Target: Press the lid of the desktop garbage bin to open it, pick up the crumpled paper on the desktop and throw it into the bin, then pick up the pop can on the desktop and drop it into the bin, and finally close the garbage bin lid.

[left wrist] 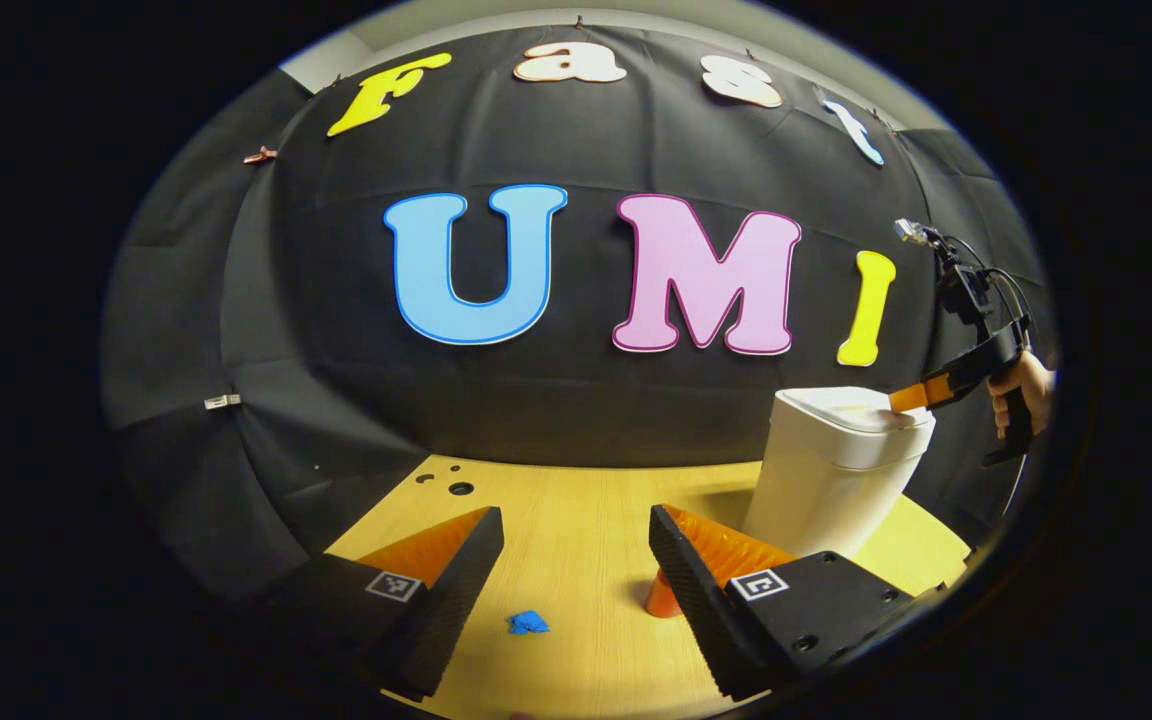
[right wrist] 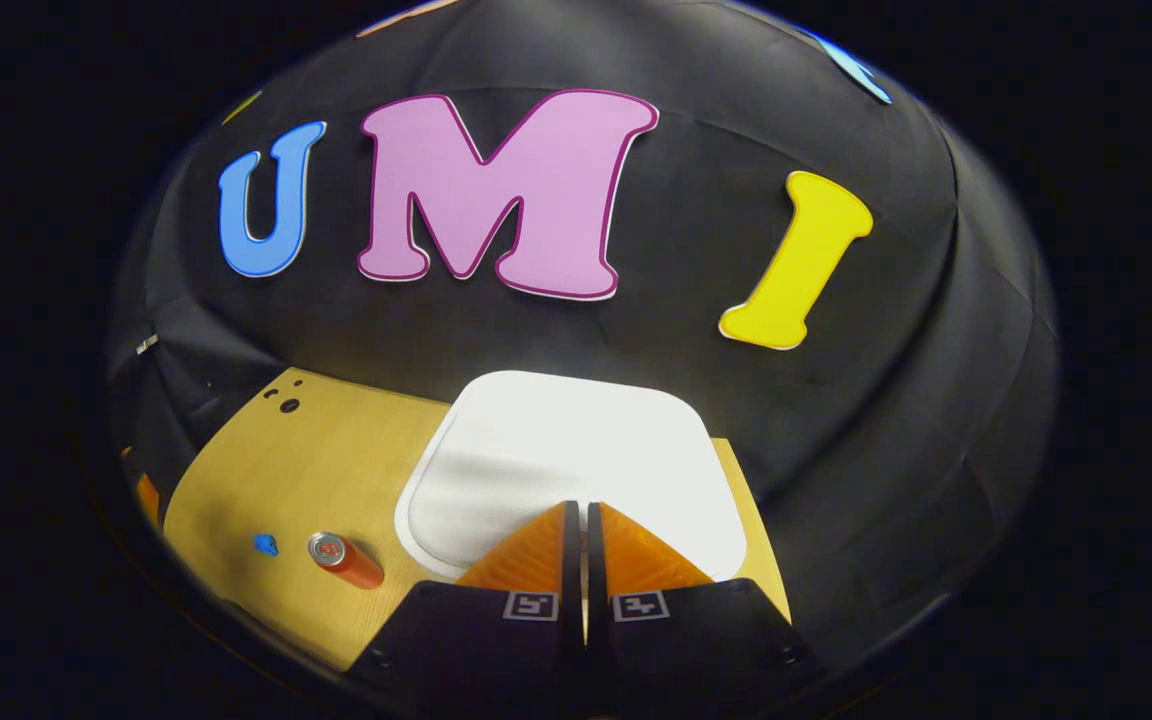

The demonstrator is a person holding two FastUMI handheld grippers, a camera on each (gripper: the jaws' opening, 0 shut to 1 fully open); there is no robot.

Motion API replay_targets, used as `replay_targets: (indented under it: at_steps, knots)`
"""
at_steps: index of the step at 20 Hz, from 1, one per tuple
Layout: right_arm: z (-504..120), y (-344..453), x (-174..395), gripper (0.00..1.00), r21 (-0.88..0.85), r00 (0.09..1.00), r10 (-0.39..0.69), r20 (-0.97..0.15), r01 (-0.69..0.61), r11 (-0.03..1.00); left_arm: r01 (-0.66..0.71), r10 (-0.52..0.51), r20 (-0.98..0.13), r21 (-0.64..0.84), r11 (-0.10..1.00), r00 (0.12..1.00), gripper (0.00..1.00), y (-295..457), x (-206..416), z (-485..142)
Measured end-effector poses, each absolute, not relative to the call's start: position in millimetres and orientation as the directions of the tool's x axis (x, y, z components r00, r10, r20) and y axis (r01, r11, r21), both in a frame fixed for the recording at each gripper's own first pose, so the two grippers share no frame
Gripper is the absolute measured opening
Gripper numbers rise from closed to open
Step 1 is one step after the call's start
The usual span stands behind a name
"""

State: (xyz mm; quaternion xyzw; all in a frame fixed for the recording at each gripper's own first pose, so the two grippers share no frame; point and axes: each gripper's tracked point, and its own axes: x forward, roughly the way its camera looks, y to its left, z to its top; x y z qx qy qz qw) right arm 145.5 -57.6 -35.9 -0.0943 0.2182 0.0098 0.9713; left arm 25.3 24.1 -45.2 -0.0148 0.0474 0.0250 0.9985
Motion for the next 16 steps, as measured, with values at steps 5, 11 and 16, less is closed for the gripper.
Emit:
replay_targets:
  at_steps: [5, 11, 16]
  knots:
    - [17, -53, 152, 0.05, -0.19, 0.955, -0.027, -0.294, -0.03, 0.981, -0.059, 0.058, -0.081, -0.019, 0.998, 0.995, 0.96, 32, 22, -40]
    - [68, -49, 144, 0.05, -0.154, 0.983, -0.039, -0.177, 0.011, 0.988, -0.056, 0.054, -0.065, -0.037, 0.998, 0.996, 0.96, 38, 16, -39]
    - [78, -44, 121, 0.05, -0.132, 0.988, -0.034, -0.153, 0.014, 0.991, -0.076, 0.074, -0.056, -0.037, 0.996, 0.996, 0.96, 58, 10, -40]
